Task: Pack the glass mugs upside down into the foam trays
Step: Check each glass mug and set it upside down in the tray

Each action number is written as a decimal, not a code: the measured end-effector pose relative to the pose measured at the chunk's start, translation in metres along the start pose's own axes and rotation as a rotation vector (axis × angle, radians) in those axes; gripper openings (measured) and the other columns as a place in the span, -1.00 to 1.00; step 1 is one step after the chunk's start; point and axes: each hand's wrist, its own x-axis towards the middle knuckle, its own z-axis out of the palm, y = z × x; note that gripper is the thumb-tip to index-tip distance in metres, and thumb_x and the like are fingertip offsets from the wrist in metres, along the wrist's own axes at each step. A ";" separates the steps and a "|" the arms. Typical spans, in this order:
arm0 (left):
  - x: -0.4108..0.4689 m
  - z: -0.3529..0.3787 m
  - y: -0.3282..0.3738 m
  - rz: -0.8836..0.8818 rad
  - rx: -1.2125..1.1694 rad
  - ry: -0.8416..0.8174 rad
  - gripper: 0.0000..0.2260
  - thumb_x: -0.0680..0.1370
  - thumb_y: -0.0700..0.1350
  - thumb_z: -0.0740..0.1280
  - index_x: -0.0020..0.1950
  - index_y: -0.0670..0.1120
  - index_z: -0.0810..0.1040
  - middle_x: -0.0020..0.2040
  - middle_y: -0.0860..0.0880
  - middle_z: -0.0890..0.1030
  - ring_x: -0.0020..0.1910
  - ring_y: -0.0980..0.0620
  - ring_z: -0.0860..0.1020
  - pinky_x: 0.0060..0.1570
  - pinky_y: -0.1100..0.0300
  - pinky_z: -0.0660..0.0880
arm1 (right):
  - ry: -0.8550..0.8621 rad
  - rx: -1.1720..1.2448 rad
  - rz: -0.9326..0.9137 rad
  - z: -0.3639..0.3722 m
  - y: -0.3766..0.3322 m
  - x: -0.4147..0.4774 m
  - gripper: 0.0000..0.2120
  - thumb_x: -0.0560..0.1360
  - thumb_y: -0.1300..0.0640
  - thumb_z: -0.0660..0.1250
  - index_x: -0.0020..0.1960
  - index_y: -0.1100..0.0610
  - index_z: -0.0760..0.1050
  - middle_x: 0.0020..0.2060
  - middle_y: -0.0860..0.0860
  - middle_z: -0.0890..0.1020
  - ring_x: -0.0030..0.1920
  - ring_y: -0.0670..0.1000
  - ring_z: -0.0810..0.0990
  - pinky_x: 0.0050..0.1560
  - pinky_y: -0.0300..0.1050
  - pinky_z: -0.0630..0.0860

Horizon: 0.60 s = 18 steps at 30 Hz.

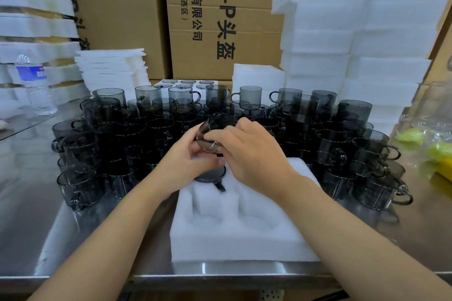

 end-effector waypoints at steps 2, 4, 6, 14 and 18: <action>0.000 -0.001 -0.001 -0.007 -0.016 0.023 -0.25 0.41 -0.36 0.45 0.37 0.20 0.19 -0.10 -0.01 0.67 -0.07 0.09 0.66 -0.08 0.33 0.55 | -0.038 0.069 0.046 -0.002 -0.002 0.000 -0.57 0.29 0.43 0.43 0.13 0.23 0.57 -0.29 0.03 0.60 -0.33 0.10 0.40 -0.36 0.01 0.41; 0.000 -0.001 -0.001 0.030 0.011 0.021 -0.23 0.40 -0.37 0.45 0.37 0.23 0.19 -0.10 0.04 0.67 -0.05 0.13 0.64 -0.10 0.36 0.51 | -0.051 0.110 0.076 -0.004 -0.004 0.000 -0.55 0.29 0.45 0.43 0.16 0.23 0.56 -0.27 0.03 0.62 -0.33 0.11 0.41 -0.39 -0.02 0.43; -0.001 0.000 0.001 0.080 0.032 0.017 -0.35 0.40 -0.42 0.43 0.31 0.14 0.35 0.01 0.02 0.63 0.01 0.12 0.61 -0.04 0.34 0.51 | -0.039 0.117 0.057 -0.004 -0.005 0.000 -0.56 0.29 0.42 0.45 0.15 0.23 0.56 -0.28 0.02 0.63 -0.33 0.11 0.41 -0.39 -0.07 0.41; -0.003 -0.004 0.003 0.083 0.031 -0.002 -0.40 0.38 -0.47 0.42 0.19 0.14 0.43 0.01 -0.01 0.60 -0.10 0.22 0.60 -0.12 0.38 0.50 | -0.031 0.233 0.362 0.002 0.004 -0.008 -0.37 0.29 -0.03 0.52 0.29 0.12 0.44 0.15 0.02 0.44 0.08 -0.04 0.30 0.14 -0.29 0.25; -0.002 -0.005 0.001 0.063 0.053 -0.013 -0.37 0.39 -0.46 0.43 0.21 0.20 0.43 0.07 0.04 0.58 -0.03 0.19 0.59 -0.09 0.34 0.53 | -0.090 0.252 0.353 0.005 0.004 -0.009 -0.39 0.30 -0.06 0.51 0.29 0.04 0.46 0.13 -0.02 0.44 0.06 -0.01 0.34 0.14 -0.23 0.31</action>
